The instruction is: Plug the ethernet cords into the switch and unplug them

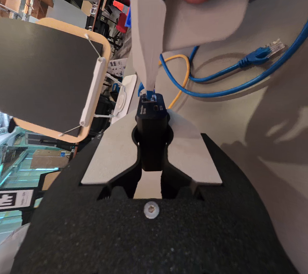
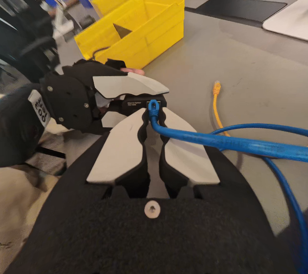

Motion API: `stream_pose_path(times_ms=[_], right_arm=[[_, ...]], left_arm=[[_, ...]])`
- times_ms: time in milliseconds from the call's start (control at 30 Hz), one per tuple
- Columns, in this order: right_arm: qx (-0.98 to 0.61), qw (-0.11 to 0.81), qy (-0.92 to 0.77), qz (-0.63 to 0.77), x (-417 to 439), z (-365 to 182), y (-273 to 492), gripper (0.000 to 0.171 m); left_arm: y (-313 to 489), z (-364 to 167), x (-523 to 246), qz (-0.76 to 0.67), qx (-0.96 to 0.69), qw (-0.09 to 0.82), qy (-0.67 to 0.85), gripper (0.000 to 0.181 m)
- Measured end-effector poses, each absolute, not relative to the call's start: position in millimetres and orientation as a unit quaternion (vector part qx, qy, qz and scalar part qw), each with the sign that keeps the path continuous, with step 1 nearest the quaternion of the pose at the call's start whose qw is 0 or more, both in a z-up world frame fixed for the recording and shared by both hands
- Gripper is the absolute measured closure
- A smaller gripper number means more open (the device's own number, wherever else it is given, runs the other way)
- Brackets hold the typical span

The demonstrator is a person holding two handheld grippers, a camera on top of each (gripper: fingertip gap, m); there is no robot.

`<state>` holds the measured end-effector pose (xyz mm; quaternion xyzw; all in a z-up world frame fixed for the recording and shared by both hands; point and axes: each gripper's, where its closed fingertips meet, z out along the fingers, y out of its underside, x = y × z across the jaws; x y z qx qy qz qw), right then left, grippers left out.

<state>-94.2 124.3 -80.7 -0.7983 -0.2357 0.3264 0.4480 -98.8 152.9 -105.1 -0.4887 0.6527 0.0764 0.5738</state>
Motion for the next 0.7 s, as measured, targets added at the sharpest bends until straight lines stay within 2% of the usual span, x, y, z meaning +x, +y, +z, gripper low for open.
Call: stream_pose_path(times_ms=[133, 267, 400, 500, 567, 633, 700], right_arm=[[-0.813, 0.448, -0.253, 0.273, -94, -92, 123, 0.159], [-0.793, 0.460, -0.230, 0.325, -93, -82, 124, 0.159], [-0.785, 0.481, -0.271, 0.282, -87, -75, 114, 0.151], [-0.786, 0.457, -0.301, 0.287, -91, -77, 98, 0.149], [-0.794, 0.429, -0.325, 0.282, -91, -80, 87, 0.153], [-0.781, 0.433, -0.345, 0.289, -94, -66, 77, 0.156], [-0.748, 0.481, -0.352, 0.292, -99, -39, 77, 0.149]], left_arm=[[152, -119, -98, 0.046, -0.497, 0.558, 0.663, 0.156], [157, -110, -99, 0.065, -0.495, 0.565, 0.657, 0.156], [162, -107, -109, 0.062, -0.509, 0.567, 0.645, 0.156], [165, -110, -115, 0.056, -0.526, 0.556, 0.641, 0.156], [167, -111, -118, 0.061, -0.530, 0.551, 0.641, 0.156], [166, -115, -120, 0.063, -0.533, 0.543, 0.646, 0.156], [163, -116, -119, 0.062, -0.531, 0.538, 0.652, 0.156]])
